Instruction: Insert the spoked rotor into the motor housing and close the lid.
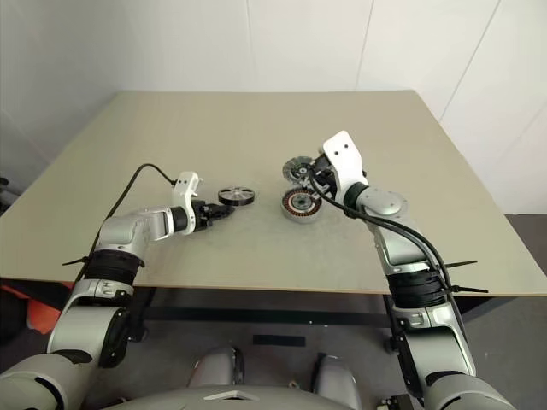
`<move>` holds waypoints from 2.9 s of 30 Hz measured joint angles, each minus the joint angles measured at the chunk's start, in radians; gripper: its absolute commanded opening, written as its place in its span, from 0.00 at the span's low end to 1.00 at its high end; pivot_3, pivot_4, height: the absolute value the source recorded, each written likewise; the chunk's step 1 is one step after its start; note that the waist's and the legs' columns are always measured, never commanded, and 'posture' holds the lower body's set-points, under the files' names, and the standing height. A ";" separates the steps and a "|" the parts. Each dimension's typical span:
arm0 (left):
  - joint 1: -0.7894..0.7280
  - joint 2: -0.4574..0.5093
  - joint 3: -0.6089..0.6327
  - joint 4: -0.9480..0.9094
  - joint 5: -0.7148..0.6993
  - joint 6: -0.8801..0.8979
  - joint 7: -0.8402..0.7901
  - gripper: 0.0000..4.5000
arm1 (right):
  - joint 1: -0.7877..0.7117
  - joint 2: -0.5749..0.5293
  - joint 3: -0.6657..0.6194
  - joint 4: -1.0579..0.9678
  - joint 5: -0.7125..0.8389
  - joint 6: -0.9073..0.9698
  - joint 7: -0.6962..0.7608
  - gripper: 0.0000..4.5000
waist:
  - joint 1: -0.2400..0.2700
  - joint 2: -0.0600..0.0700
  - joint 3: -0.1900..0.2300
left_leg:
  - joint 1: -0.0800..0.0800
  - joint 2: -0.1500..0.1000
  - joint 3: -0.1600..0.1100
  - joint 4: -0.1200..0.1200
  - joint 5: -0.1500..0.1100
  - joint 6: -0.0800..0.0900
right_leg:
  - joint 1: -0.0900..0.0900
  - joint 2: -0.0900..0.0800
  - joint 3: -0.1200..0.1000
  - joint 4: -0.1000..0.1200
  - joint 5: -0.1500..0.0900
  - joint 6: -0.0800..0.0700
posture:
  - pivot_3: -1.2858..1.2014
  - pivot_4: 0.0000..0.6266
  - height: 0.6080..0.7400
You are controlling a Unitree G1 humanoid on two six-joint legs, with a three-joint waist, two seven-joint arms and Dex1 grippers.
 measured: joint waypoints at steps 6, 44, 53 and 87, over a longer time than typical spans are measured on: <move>0.000 -0.010 0.071 -0.003 -0.091 0.137 0.008 0.53 | 0.000 0.000 0.000 0.000 0.000 0.000 -0.006 0.01 | 0.000 0.000 0.000 | 0.000 0.000 0.000 0.000 0.000 0.000 | 0.000 0.000 0.000 0.000 0.000 0.000 | 0.52 0.00 1.00; -0.049 -0.187 0.488 0.224 -0.379 0.189 0.229 0.53 | -0.002 -0.010 0.003 0.003 0.000 0.000 0.009 0.01 | 0.004 -0.004 0.002 | 0.001 -0.001 -0.001 0.000 -0.001 0.001 | 0.003 -0.001 0.000 -0.003 0.000 0.001 | 0.52 0.00 1.00; -0.049 -0.186 0.492 0.228 -0.410 0.167 0.247 0.09 | -0.007 -0.011 0.004 0.004 -0.001 0.000 0.006 0.00 | 0.004 -0.004 0.003 | 0.004 -0.001 -0.001 0.000 -0.001 0.001 | 0.006 0.000 0.000 -0.002 -0.002 0.004 | 0.52 0.00 1.00; -0.220 -0.308 0.291 0.302 -0.484 0.337 0.108 0.09 | 0.026 -0.182 -0.087 0.139 -0.076 -0.011 -0.103 0.00 | 0.004 -0.006 0.004 | 0.000 -0.006 0.000 0.001 -0.002 0.003 | 0.003 -0.001 0.000 -0.003 -0.001 0.001 | 0.52 0.00 1.00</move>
